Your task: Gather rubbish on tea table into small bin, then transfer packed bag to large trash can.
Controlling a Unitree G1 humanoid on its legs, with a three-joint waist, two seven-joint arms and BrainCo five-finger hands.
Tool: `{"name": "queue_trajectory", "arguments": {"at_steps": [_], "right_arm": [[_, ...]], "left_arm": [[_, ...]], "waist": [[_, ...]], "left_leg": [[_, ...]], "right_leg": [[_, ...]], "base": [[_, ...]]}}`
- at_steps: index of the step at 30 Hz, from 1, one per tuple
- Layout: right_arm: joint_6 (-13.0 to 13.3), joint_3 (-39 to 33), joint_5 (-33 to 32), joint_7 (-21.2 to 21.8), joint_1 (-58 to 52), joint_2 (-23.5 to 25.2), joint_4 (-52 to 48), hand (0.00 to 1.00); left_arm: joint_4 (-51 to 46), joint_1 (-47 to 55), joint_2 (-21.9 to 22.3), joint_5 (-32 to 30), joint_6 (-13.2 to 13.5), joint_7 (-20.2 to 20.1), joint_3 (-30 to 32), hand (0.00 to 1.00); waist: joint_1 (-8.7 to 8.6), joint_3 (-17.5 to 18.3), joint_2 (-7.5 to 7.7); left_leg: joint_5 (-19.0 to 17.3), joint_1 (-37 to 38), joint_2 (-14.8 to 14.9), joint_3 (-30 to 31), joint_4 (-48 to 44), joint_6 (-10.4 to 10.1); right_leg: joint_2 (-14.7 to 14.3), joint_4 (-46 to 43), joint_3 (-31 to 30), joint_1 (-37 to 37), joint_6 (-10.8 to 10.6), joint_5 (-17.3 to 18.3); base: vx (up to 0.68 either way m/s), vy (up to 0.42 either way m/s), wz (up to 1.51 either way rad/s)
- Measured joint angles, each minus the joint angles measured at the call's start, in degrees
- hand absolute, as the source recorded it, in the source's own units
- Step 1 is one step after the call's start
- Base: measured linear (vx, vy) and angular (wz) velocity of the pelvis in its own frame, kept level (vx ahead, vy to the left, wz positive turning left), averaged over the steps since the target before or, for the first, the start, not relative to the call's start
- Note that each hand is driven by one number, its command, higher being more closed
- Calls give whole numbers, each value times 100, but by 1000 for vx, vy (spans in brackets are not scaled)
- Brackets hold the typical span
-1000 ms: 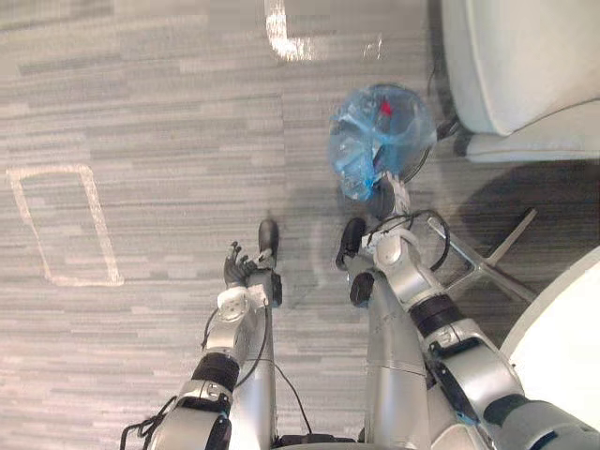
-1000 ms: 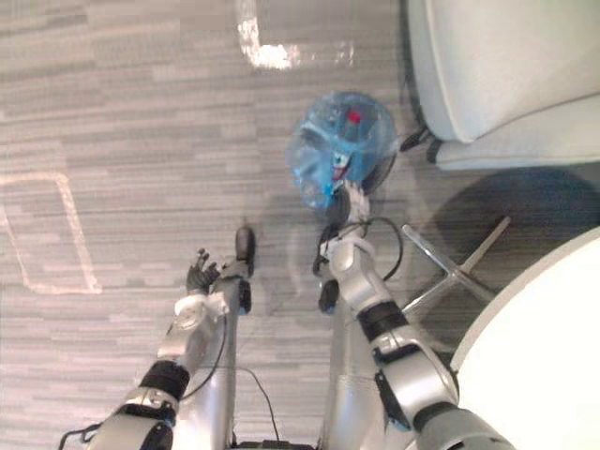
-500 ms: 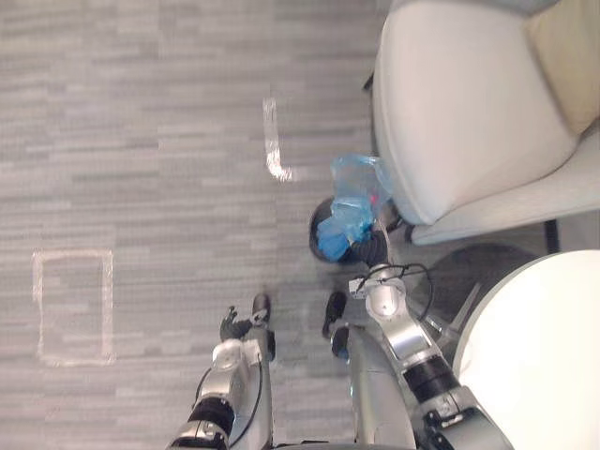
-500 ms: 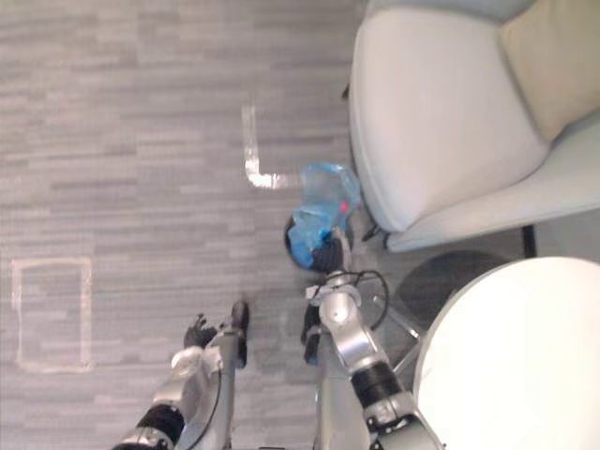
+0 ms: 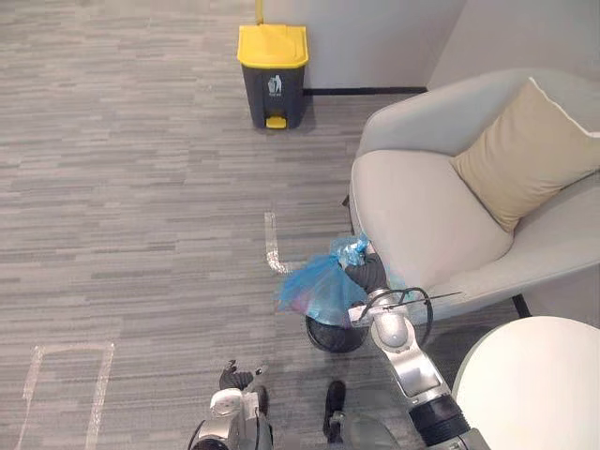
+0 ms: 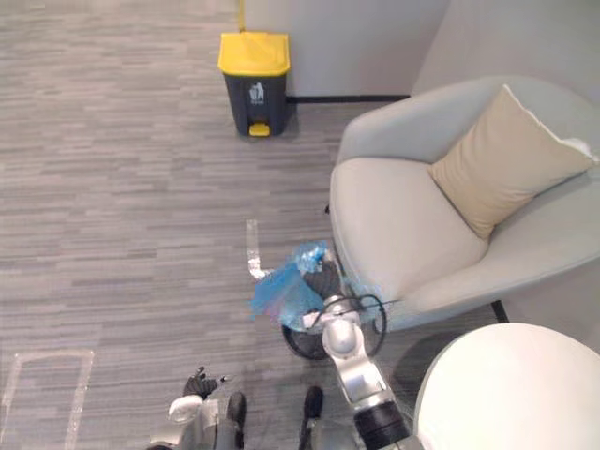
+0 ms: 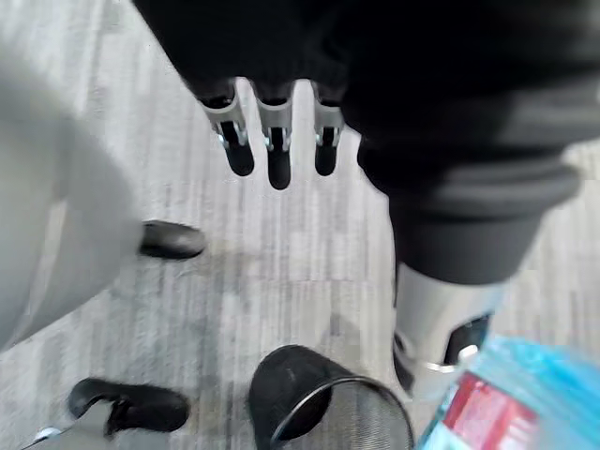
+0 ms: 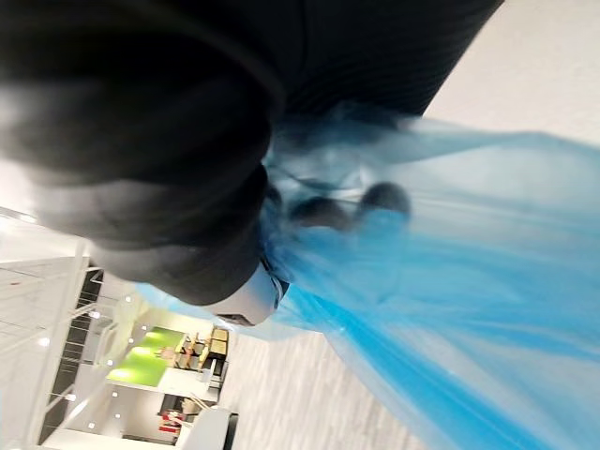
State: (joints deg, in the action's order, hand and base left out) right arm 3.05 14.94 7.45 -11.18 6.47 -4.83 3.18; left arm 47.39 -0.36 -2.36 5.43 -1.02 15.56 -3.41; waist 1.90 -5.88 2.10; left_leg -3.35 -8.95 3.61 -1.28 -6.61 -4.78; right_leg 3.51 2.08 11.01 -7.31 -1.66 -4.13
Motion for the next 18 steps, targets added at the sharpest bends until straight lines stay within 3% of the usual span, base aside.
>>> {"name": "queue_trajectory", "arguments": {"at_steps": [4,6,11,18], "right_arm": [[74,-9,-389,269,41,-145,0,100],[95,8,-551,419,56,-424,-3,100],[105,131,-758,642,185,-923,-94,100],[113,290,-1109,935,214,-1396,-469,100]], "left_arm": [[-1244,173,-278,-91,25,-5,-348,0],[-2145,362,-441,-91,76,-17,-456,0],[-3321,582,-762,-96,112,-178,-492,0],[-3992,610,-1393,-211,285,-359,-519,0]], "waist": [[-1,146,-29],[3,271,-46],[-33,307,-67],[-131,377,-134]], "left_leg": [[30,66,-61,-4,54,47],[27,128,-77,-44,67,51],[54,309,-96,-130,212,94],[97,404,-63,-183,297,83]], "right_leg": [[11,240,-51,133,-14,-156],[14,235,-126,155,-9,-178],[12,235,-356,157,14,-239],[-32,252,-488,161,41,-296]], "base": [[-14,11,-4],[-47,22,-12],[-63,12,-22],[-25,-17,-11]]}}
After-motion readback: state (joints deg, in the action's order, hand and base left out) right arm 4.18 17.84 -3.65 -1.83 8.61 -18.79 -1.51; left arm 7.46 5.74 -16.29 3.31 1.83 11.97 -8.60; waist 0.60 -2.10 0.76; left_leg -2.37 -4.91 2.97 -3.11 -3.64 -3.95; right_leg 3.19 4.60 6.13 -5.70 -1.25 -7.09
